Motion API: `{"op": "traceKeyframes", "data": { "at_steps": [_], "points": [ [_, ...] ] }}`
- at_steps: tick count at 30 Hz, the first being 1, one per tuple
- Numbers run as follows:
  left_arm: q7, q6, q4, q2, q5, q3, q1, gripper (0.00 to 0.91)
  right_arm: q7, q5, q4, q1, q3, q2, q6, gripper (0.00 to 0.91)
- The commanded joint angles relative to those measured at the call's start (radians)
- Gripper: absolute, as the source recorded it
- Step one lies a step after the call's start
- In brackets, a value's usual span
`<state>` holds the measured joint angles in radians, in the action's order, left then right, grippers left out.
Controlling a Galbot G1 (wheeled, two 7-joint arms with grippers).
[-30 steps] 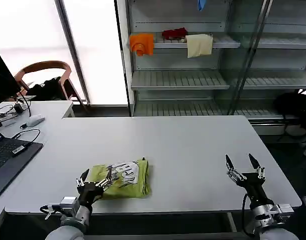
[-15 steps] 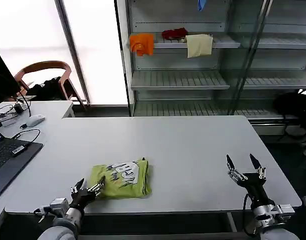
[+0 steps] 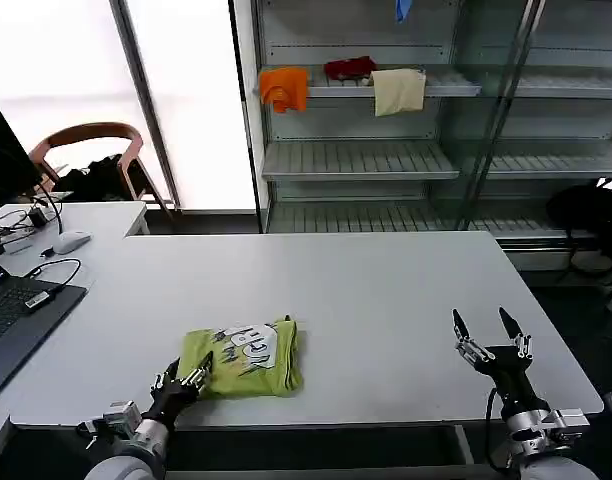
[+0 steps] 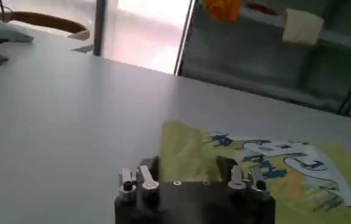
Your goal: Fold and organize the clothes.
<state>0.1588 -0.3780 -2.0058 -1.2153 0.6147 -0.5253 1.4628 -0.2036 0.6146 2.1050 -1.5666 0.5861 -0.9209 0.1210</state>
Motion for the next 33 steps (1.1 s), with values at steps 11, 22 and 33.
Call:
{"op": "traceKeyframes", "data": {
  "at_steps": [11,22,33],
  "points": [
    [0.039,0.069,-0.033,0.036,-0.110,0.028,0.001,0.000,-0.001,-0.001,0.008,0.009,-0.004,-0.003,-0.005,0.907],
    [0.051,0.052,-0.068,0.274,0.054,-0.211,0.026,0.000,-0.002,-0.003,0.011,0.033,-0.022,-0.003,-0.012,0.907],
    [-0.128,0.007,0.034,0.619,0.009,-0.514,0.050,0.000,-0.002,-0.001,0.007,0.045,-0.032,-0.001,-0.009,0.907]
  ]
}}
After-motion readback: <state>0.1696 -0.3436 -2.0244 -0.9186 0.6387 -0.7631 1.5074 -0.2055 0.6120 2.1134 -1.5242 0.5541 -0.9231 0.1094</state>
